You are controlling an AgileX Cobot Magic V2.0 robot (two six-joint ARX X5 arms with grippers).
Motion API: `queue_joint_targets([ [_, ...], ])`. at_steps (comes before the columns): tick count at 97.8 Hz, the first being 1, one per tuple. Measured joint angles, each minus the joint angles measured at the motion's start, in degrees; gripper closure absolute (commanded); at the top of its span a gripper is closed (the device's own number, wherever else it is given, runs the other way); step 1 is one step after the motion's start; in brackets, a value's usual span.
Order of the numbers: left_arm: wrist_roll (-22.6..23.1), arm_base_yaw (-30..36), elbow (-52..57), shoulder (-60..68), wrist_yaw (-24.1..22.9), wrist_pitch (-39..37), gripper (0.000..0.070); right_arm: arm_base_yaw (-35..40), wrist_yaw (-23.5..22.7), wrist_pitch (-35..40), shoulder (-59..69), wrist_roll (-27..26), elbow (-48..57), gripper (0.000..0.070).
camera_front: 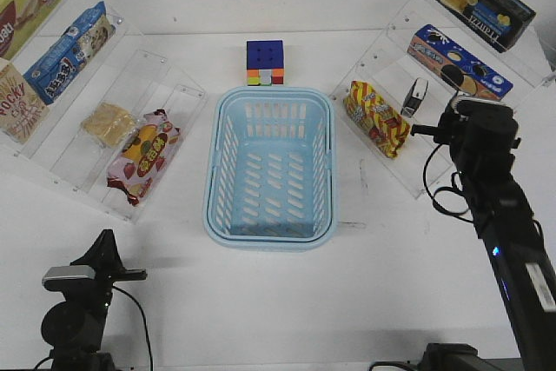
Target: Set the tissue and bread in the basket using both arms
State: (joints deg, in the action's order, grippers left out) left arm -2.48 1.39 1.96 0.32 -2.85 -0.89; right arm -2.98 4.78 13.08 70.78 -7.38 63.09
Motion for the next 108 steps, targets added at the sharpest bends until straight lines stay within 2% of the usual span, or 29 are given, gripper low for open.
queue_joint_targets([
  [13, 0.00, 0.00, 0.00, 0.00, 0.00, 0.00, 0.0699, 4.15, -10.34, 0.74, -8.09, -3.04, 1.07, 0.0700],
  [25, 0.00, 0.00, 0.00, 0.00, 0.00, 0.00, 0.0699, 10.86, -21.05, 1.49, -9.14, -5.62, 1.09, 0.0700],
  [42, -0.61, 0.00, 0.00, 0.00, 0.02, 0.00, 0.0699, 23.80, -22.60, 1.44, -3.37, -5.16, 0.92, 0.0693],
  [47, -1.60, 0.00, 0.00, 0.00, 0.02, 0.00, 0.0699, 26.64, -22.84, 1.31, -1.75, -4.46, 0.87, 0.0629],
  [57, -5.01, 0.00, 0.00, 0.00, 0.02, -0.13, 0.0699, 29.90, -22.99, -0.13, 1.40, -3.04, 0.87, 0.0379],
  [60, -6.45, 0.00, 0.00, 0.00, 0.02, -0.26, 0.0699, 30.34, -22.99, -0.50, 2.32, -2.89, 0.87, 0.0349],
  [63, -8.00, 0.00, 0.00, 0.00, 0.02, -0.39, 0.0699, 30.56, -22.77, -0.63, 3.15, -2.82, 0.87, 0.0349],
  [73, -14.69, 0.00, 0.00, 0.00, 0.07, -0.42, 0.0699, 30.73, -22.71, -2.08, 4.00, -2.71, 0.48, 0.0355],
  [78, -18.32, 0.00, 0.02, 0.00, 0.07, -0.66, 0.0699, 30.56, -22.43, -3.28, 3.30, -2.62, 0.48, 0.0399],
  [82, -20.52, 0.00, 0.09, 0.00, 0.07, -1.09, 0.0699, 29.97, -21.38, -3.74, 2.19, -2.51, 0.48, 0.0487],
  [89, -22.99, -0.02, 1.20, 0.00, 0.61, 0.04, 0.0699, 28.57, -19.17, -3.54, -0.96, -2.23, 0.48, 0.0694],
  [108, -23.98, 0.00, 14.67, 4.09, 1.33, 9.22, 0.0699, 20.28, -11.30, -0.68, -11.74, 0.04, 0.61, 0.0700],
])
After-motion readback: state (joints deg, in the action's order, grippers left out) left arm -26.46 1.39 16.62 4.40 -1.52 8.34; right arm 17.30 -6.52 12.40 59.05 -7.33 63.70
